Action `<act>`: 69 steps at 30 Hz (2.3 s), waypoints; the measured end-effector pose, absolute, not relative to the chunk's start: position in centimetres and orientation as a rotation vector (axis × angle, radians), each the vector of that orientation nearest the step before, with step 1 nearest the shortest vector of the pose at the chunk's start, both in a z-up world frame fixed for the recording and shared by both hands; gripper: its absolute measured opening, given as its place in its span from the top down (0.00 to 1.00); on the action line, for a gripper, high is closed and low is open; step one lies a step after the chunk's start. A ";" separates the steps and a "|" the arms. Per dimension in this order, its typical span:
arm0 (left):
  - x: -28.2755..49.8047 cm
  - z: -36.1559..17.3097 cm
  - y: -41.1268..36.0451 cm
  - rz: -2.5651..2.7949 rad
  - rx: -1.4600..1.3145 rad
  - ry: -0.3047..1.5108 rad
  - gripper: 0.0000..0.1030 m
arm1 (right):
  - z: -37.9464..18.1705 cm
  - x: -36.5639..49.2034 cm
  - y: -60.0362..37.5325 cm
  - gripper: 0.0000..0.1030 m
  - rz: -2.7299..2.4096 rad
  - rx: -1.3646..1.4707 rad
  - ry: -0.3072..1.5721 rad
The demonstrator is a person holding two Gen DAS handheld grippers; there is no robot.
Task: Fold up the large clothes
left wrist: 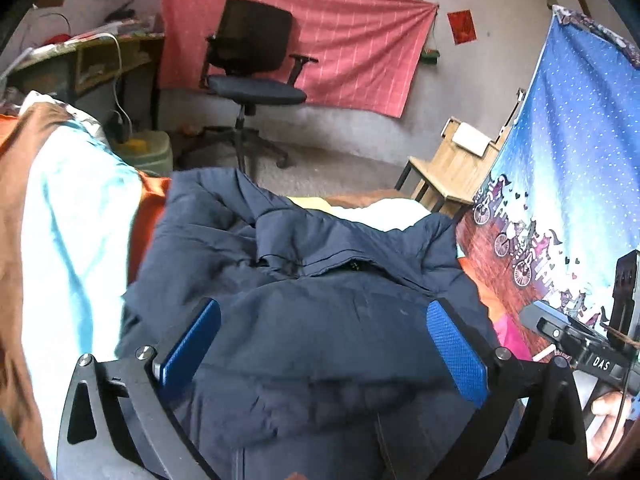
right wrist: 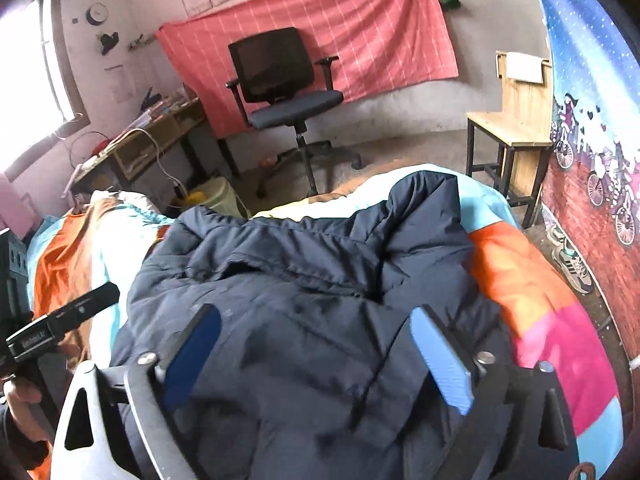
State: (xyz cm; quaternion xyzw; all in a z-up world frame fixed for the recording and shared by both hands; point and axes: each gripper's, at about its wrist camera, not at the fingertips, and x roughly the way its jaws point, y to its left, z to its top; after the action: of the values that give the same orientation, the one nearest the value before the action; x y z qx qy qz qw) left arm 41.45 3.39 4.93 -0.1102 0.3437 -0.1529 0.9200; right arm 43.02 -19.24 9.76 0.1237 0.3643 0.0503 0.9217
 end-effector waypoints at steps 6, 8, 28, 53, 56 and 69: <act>35.5 7.6 5.1 -0.283 -0.179 0.645 0.02 | 11.9 38.3 -17.4 0.00 0.078 0.243 0.681; 33.9 8.1 5.2 -0.290 -0.146 0.636 0.02 | 12.1 36.5 -17.2 0.00 0.081 0.286 0.675; 20.9 4.5 3.0 -0.347 0.021 0.634 0.02 | 14.7 24.2 -14.4 0.00 0.124 0.098 0.764; 14.6 -7.3 2.9 -0.417 0.249 0.831 0.02 | 2.2 18.8 -15.8 0.00 0.302 -0.098 0.916; 14.3 -8.6 3.0 -0.387 0.294 0.855 0.02 | 0.7 18.3 -15.9 0.00 0.318 -0.137 0.939; 13.7 -13.5 2.8 -0.234 0.509 0.872 0.02 | -3.8 16.3 -17.8 0.00 0.309 -0.229 0.968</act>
State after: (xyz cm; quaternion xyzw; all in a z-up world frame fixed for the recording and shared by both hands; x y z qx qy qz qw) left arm 13.72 2.79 -13.48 0.2431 0.4169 -0.1120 0.8686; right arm 16.30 -17.79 -3.84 -0.1093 0.4623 0.1478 0.8675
